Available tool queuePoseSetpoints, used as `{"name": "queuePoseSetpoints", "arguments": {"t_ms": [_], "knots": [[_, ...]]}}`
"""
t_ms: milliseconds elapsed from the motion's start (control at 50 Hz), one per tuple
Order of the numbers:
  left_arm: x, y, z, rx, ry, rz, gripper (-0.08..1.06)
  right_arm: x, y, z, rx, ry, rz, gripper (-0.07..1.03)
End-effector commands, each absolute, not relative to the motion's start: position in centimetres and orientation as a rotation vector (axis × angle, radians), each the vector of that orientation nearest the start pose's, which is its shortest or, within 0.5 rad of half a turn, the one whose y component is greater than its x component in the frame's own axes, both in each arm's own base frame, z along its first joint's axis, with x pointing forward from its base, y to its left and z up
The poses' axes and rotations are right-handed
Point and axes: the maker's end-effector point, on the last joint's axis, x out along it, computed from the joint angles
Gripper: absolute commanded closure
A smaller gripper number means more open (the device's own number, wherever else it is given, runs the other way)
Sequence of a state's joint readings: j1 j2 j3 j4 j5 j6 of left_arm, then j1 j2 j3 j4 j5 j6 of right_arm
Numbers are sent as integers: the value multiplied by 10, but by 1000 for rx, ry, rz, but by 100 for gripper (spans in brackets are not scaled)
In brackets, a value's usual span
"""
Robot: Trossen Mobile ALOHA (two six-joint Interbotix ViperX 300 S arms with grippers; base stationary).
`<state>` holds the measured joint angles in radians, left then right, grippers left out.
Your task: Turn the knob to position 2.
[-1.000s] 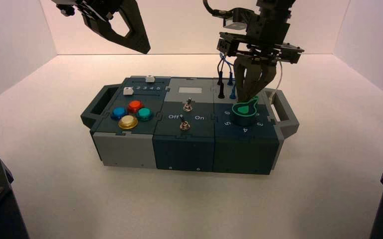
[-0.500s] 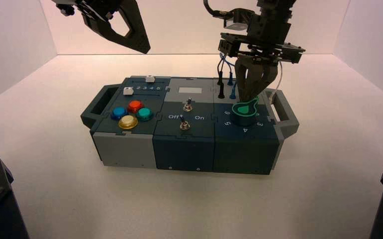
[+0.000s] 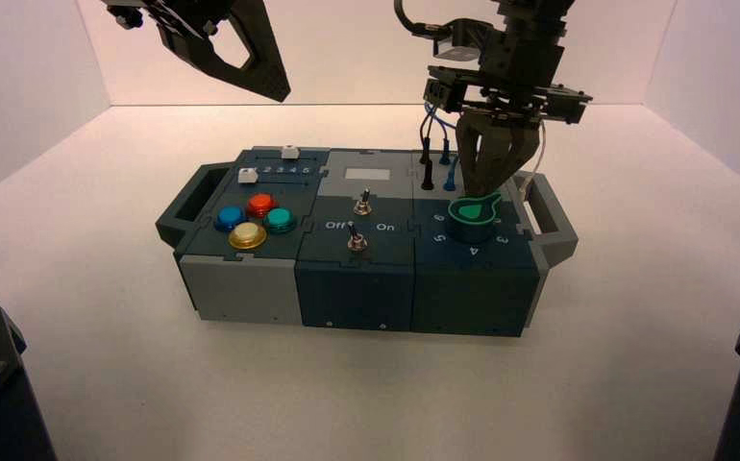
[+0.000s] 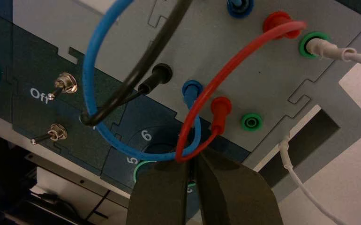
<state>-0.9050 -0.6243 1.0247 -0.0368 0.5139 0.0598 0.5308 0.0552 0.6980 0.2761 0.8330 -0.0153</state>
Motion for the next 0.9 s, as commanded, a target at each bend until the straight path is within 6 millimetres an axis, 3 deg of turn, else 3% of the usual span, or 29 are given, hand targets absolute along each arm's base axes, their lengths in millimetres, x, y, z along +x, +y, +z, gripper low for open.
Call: {"name": "queuePoseSetpoints", "arguments": {"t_ms": [20,700,900], "knots": [[160,-210,161,423,802,-879,100,239,180,54,-119,1592,438,99],[160,-210,163,421,798,-880,100,238,178,53,-132,1588,433,99],[161,-210,163,424,795,-879,100,250,180,57,-138,1537,433,99]]}}
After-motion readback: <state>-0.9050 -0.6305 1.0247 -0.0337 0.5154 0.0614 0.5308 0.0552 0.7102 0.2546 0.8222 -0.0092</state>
